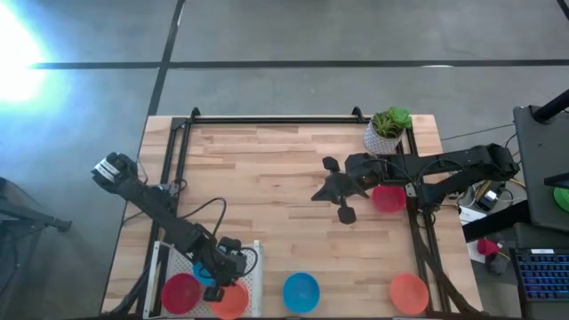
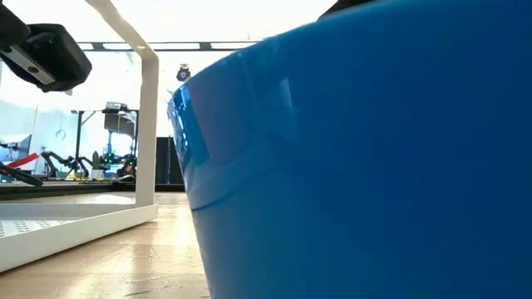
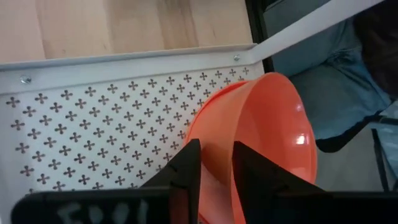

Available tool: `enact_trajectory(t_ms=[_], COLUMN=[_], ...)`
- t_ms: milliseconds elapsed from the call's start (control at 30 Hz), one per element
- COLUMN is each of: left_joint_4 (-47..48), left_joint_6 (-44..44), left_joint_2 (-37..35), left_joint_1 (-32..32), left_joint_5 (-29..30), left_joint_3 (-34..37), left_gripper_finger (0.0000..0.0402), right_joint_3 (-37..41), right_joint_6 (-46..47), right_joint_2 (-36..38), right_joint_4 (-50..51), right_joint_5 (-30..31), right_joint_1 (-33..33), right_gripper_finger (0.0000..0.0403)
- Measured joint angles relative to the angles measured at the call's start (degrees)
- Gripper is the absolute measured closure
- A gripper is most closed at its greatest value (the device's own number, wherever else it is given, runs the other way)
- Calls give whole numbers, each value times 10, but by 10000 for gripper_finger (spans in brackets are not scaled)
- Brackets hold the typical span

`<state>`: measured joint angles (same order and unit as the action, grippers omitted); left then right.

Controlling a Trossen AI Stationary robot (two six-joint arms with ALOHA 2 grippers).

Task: Pick & Place Mini bowls
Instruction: Stack the top orange bowl on top of the orange bowl on the shelf

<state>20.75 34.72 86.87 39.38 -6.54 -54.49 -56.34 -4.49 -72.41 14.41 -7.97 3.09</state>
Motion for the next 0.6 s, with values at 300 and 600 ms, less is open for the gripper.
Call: enact_trajectory(t_ms=[300,600], left_joint_4=[32,45], left_joint_6=[-4,-20], left_joint_2=[-5,-17], left_joint_1=[-1,-4], left_joint_5=[-30,-30], left_joint_3=[-21,-21], left_gripper_finger=[319,319], right_joint_3=[0,0], right_joint_6=[-1,-1], right_joint_2=[0,0], right_joint_4=[-2,-2], right_joint_5=[0,0], right_joint_1=[0,0], right_gripper_finger=[394,394])
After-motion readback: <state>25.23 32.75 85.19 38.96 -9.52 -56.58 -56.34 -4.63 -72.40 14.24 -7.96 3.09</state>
